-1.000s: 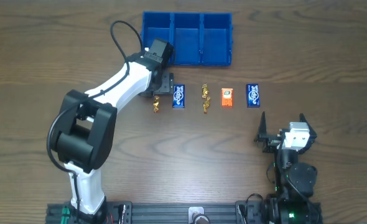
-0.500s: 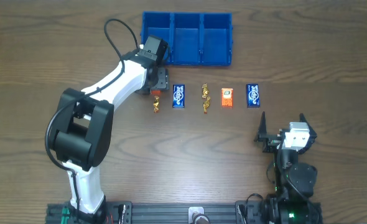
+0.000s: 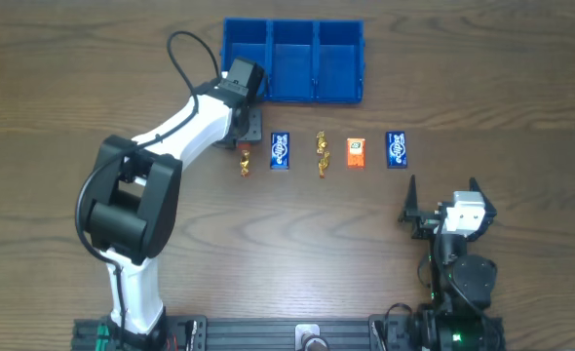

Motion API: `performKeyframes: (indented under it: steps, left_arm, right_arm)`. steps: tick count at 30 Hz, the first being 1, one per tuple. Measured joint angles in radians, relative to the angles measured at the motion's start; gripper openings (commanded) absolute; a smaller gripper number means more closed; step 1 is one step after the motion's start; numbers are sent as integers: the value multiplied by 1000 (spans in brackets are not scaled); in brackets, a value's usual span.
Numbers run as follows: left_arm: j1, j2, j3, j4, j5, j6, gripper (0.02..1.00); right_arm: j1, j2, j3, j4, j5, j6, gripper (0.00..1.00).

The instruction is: Sort Candies Into Trays

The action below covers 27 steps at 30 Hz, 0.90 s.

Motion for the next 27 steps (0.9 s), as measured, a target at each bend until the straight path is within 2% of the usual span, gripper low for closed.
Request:
performKeyframes:
  steps: [10,15,16,21,25,27]
  left_arm:
    - [-7,-9,2,-10,27,-1,268]
    - [-47,-141,27,-84,25,-1,268]
    - [-56,-216,122,-121,-4,-1,268]
    - [-47,-179,459,-256,-73,30,268]
    - [-14,-37,685,-322,-87,50,268]
    - [1,35,706,-322,-85,55,266]
  right_arm:
    - [0,0,0,0,0,0,998]
    - [0,0,0,0,0,0,1000]
    - [0,0,0,0,0,0,1000]
    - [0,0,0,0,0,0,1000]
    - [0,0,0,0,0,0,1000]
    - [0,0,0,0,0,0,998]
